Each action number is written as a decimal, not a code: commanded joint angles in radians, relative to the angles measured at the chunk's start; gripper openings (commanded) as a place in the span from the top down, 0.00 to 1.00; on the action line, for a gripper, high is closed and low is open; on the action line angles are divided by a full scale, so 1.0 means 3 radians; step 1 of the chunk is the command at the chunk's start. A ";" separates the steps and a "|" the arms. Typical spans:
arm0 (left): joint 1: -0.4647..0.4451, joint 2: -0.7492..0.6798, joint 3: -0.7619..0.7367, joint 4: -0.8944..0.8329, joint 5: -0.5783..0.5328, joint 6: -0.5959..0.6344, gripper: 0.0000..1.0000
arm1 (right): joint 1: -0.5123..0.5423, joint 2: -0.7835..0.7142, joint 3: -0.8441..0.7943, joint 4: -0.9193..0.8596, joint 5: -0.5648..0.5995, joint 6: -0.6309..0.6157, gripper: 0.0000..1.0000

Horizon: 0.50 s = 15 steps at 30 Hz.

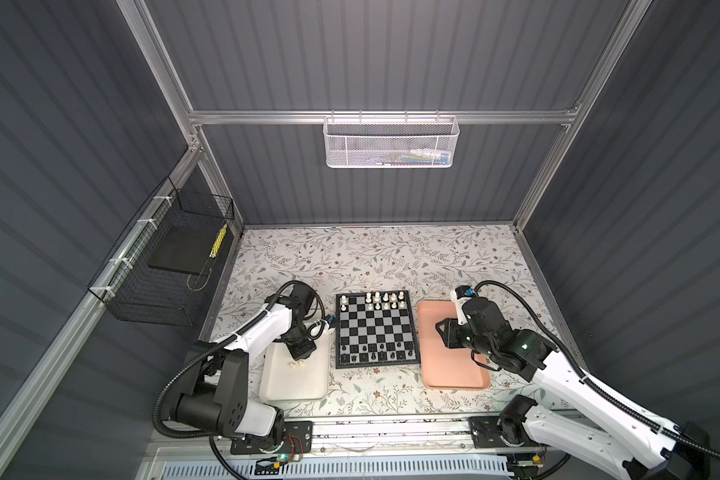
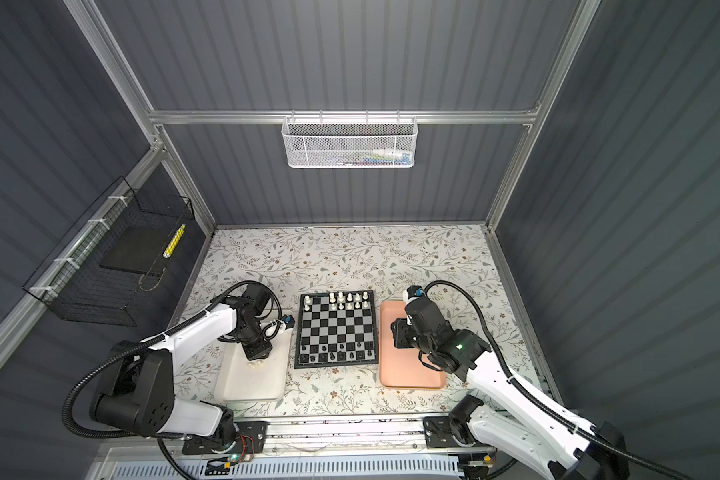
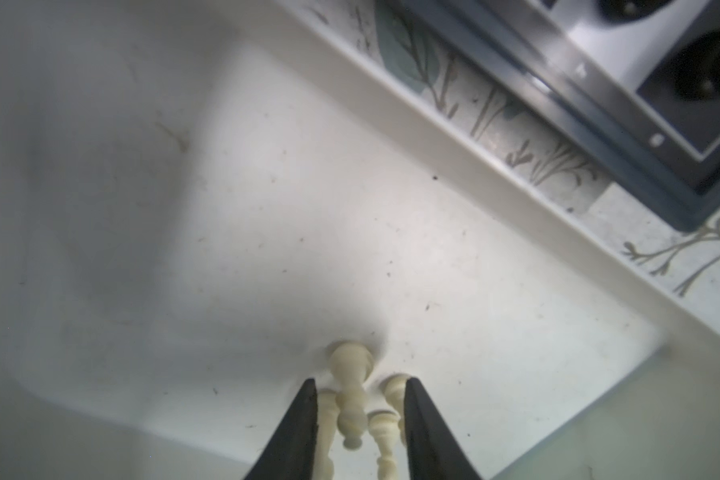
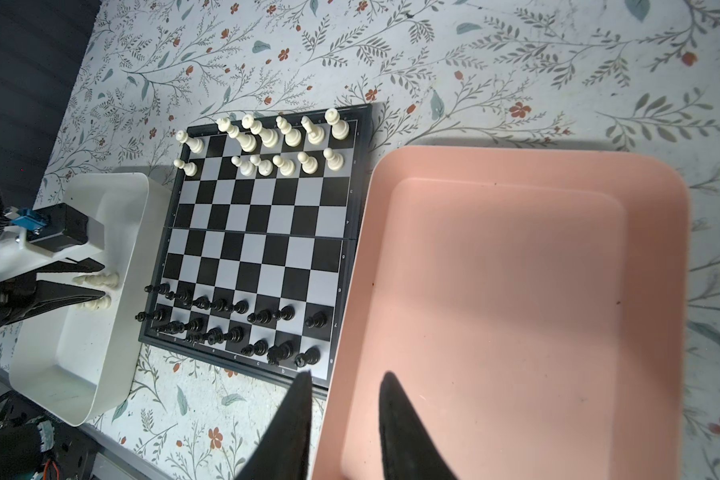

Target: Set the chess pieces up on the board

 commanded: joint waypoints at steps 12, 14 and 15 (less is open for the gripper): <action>-0.0033 -0.0075 -0.0045 -0.0061 -0.0040 0.0008 0.70 | -0.0008 -0.0011 -0.0067 -0.0005 0.0037 -0.0002 0.69; -0.0033 -0.0066 -0.0043 -0.0056 -0.0033 0.0007 0.71 | -0.0013 -0.0003 -0.0070 0.0001 0.0039 -0.0002 0.69; -0.0033 -0.0062 -0.0042 -0.0057 -0.0032 0.0002 0.71 | -0.0013 -0.0005 -0.0078 0.0010 0.0037 0.0004 0.69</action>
